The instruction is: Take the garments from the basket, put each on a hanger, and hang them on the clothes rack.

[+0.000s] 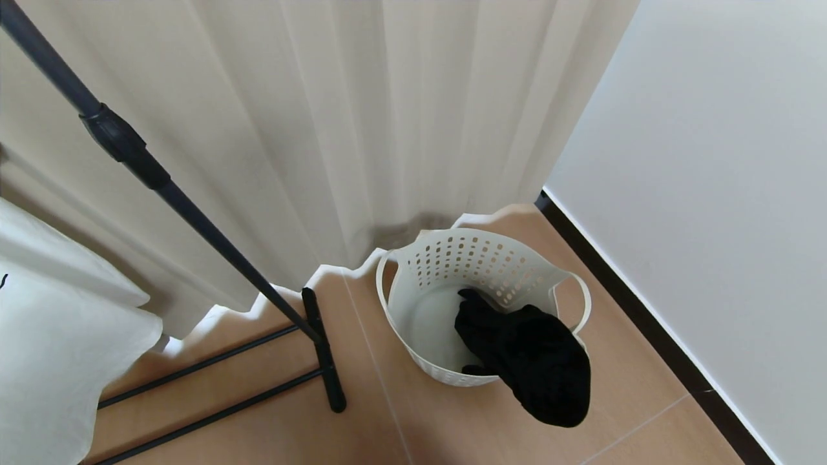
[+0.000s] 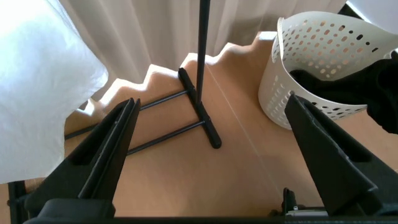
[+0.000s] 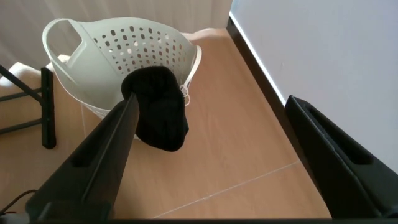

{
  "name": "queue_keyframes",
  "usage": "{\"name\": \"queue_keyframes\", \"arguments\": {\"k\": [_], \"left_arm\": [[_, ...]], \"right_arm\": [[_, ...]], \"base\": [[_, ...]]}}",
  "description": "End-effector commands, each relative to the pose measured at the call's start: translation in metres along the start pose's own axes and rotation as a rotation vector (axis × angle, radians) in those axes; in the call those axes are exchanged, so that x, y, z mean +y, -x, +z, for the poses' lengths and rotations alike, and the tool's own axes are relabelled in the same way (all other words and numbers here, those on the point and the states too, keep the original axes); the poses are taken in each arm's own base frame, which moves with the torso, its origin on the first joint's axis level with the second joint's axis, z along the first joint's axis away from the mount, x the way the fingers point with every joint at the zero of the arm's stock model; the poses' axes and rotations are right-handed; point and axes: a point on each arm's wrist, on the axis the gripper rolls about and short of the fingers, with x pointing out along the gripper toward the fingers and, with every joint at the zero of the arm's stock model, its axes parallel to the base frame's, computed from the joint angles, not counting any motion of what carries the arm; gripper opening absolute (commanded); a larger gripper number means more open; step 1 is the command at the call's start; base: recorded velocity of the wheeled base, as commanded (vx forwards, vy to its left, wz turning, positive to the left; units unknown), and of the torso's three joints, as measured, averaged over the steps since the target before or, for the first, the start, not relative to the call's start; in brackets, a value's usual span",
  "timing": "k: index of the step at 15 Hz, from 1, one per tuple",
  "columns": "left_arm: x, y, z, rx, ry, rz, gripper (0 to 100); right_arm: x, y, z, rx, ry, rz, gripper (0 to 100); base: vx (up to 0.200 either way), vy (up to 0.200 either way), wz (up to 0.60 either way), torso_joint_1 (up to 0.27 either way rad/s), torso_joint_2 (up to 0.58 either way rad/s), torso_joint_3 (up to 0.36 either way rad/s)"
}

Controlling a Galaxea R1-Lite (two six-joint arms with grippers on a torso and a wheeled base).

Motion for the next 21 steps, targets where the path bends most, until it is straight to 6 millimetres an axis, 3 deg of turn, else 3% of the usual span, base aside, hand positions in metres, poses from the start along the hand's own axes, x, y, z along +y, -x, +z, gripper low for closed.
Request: {"name": "queue_keyframes", "arguments": {"k": [1, 7, 9, 11, 12, 14, 17, 21], "left_arm": [[0.000, 0.000, 0.000, 0.000, 0.000, 0.000, 100], [0.000, 0.000, 0.000, 0.002, 0.000, 0.000, 100], [0.000, 0.000, 0.000, 0.000, 0.000, 0.000, 100], [0.000, 0.000, 0.000, 0.000, -0.001, 0.000, 100], [0.000, 0.000, 0.000, 0.000, 0.000, 0.000, 100], [0.000, 0.000, 0.000, 0.000, 0.000, 0.000, 100], [0.000, 0.000, 0.000, 0.000, -0.001, 0.000, 100], [0.000, 0.000, 0.000, 0.000, -0.001, 0.000, 100]], "right_arm": [[0.000, 0.000, 0.000, 0.001, 0.002, 0.001, 100], [0.000, 0.000, -0.001, 0.012, 0.006, 0.000, 100], [-0.001, -0.009, 0.002, 0.161, 0.006, 0.047, 100], [0.000, -0.030, 0.009, 0.377, 0.045, 0.134, 100], [0.001, -0.035, 0.014, 0.399, 0.059, 0.162, 100], [0.010, -0.072, 0.047, 0.518, 0.145, 0.277, 100], [0.024, -0.133, 0.075, 0.600, 0.380, 0.362, 100], [0.042, -0.216, 0.071, 0.696, 0.736, 0.523, 100]], "base": [[0.000, 0.000, 0.00, 0.002, 0.00, -0.198], [0.000, 0.000, 0.00, 0.002, 0.00, -0.194], [0.000, 0.000, 0.00, 0.007, 0.00, -0.107], [0.000, 0.000, 0.00, 0.000, 0.00, 0.000], [0.000, 0.000, 0.00, 0.000, 0.00, 0.000], [0.000, 0.000, 0.00, 0.000, 0.00, 0.000], [0.000, 0.000, 0.00, 0.000, 0.00, 0.000], [0.000, 0.000, 0.00, 0.000, 0.00, 0.000]]}}
